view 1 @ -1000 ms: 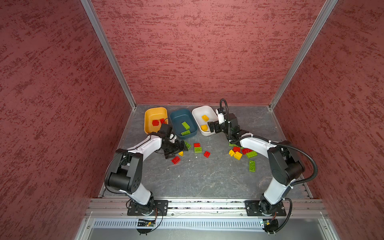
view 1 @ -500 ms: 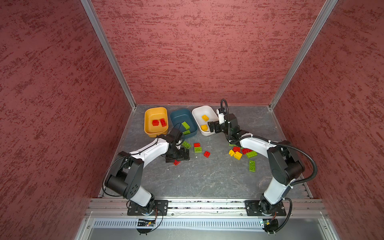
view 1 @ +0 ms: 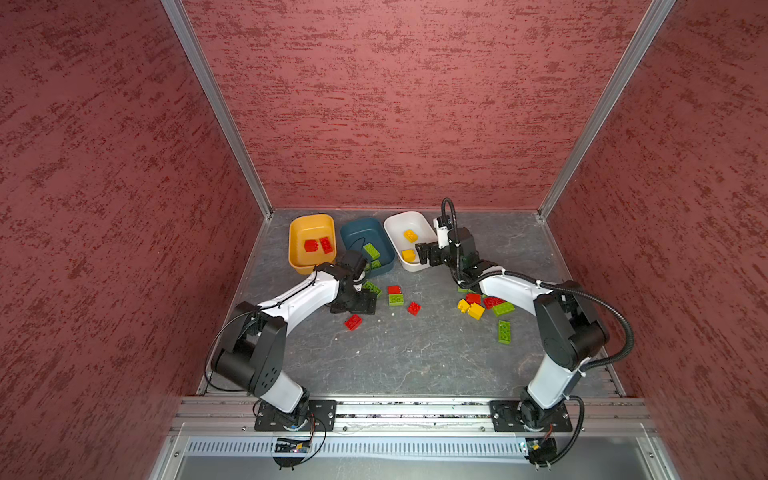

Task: Sort the legos into containers by color
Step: 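Lower the left gripper onto a red brick and grasp it while right gripper hovers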

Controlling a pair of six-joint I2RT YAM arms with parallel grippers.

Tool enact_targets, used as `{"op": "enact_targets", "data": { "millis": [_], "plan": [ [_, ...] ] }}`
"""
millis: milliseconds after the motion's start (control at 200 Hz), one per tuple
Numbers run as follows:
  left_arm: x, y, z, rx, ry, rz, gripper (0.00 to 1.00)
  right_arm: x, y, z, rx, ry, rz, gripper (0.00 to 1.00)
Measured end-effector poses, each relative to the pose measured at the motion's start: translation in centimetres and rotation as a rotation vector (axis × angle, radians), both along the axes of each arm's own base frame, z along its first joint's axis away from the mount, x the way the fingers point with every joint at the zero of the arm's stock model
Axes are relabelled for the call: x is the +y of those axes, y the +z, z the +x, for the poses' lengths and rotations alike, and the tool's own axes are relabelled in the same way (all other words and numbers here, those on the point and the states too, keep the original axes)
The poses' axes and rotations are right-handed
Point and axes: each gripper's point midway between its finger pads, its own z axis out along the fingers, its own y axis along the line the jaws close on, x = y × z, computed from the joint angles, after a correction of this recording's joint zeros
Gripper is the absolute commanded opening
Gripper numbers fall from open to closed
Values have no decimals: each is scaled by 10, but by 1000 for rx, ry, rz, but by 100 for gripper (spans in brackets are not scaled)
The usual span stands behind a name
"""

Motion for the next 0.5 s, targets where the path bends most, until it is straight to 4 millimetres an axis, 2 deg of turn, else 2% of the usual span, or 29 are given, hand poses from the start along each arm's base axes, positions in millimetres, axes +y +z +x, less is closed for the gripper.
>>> {"op": "enact_targets", "data": {
  "millis": [180,341,501],
  "plan": [
    [-7,-20,-9,78,-22,11,89,-2,-4,-1,8,-4,-6,99],
    [-11,-28,-21,121,-55,38,81,-2,-5,-1,8,-6,-7,99],
    [-14,-29,-34,137,-95,90,60,-2,-5,-2,9,-7,-8,99]
  ]
}}
